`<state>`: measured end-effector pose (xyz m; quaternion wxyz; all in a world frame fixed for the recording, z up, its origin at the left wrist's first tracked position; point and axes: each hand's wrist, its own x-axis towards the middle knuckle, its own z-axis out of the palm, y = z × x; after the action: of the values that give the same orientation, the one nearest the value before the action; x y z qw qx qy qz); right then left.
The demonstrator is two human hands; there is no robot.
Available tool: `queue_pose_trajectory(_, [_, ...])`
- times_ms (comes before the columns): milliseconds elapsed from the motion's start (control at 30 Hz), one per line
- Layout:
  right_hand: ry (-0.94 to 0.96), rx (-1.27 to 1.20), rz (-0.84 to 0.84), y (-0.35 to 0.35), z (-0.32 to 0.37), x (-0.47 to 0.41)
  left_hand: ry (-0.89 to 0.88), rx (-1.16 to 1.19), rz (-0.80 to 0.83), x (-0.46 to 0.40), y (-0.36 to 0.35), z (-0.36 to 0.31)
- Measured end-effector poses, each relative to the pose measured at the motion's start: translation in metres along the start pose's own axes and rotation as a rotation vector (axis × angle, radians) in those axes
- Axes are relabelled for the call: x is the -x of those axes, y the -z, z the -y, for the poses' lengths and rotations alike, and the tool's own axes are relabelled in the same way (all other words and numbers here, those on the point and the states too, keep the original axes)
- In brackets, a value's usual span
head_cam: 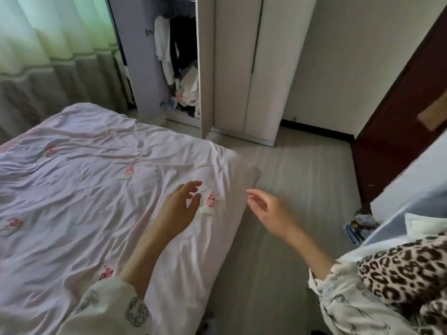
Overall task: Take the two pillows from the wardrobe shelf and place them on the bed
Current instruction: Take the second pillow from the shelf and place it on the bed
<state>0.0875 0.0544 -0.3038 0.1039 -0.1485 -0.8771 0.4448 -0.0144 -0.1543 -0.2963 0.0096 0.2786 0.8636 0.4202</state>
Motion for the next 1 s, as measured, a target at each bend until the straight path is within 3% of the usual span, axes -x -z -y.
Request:
queue_pose_trajectory(433, [-0.017, 0.063, -0.246, 0.135, -0.068, -0.24, -0.206, 0.076, 0.141, -0.319, -0.128, -0.047])
queue_pose_trajectory(633, [-0.014, 0.056, -0.382, 0.194, -0.115, -0.324, -0.277, 0.037, 0.246, -0.428, -0.194, -0.066])
queue_pose_trajectory(1000, [0.032, 0.051, -0.311, 0.307, -0.211, -0.53, -0.177, 0.034, 0.173, -0.618, -0.293, -0.094])
